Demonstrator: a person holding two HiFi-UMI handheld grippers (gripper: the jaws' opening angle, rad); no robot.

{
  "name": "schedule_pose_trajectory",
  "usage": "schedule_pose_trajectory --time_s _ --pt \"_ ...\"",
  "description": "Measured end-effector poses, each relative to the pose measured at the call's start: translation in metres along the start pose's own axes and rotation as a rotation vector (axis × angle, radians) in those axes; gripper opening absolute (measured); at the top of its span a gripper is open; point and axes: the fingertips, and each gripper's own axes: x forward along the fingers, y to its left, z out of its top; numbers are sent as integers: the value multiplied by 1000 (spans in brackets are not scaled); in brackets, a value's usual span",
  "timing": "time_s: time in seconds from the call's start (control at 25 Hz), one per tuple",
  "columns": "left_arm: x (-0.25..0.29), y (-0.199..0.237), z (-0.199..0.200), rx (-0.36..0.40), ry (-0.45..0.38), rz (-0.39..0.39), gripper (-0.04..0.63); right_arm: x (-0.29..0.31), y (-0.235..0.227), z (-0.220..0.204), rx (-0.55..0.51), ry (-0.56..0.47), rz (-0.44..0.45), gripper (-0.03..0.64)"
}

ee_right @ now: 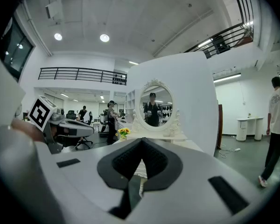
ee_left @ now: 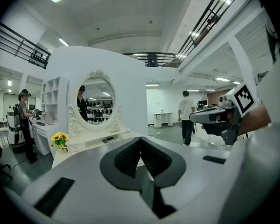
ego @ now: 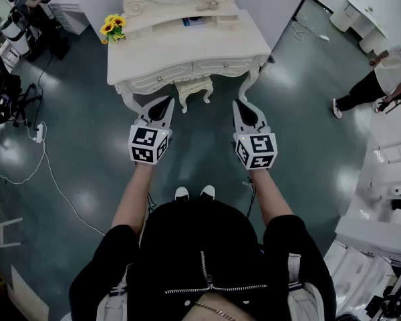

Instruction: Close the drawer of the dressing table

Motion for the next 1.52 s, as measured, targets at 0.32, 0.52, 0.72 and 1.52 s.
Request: schedule_pose_trajectory --time_s 0.32,0.52,0.72,1.52 --pt "8 -4 3 -4 -5 -14 21 0 -3 7 21 -40 26 5" --pt "15 -8 1 -5 1 -8 21 0 -9 4 21 -44 48 5" --pt "17 -19 3 -2 0 11 21 -7 -19 -1 25 -37 58 6" --pt "88 2 -1 -8 6 -8 21 43 -61 -16 49 -6 43 6"
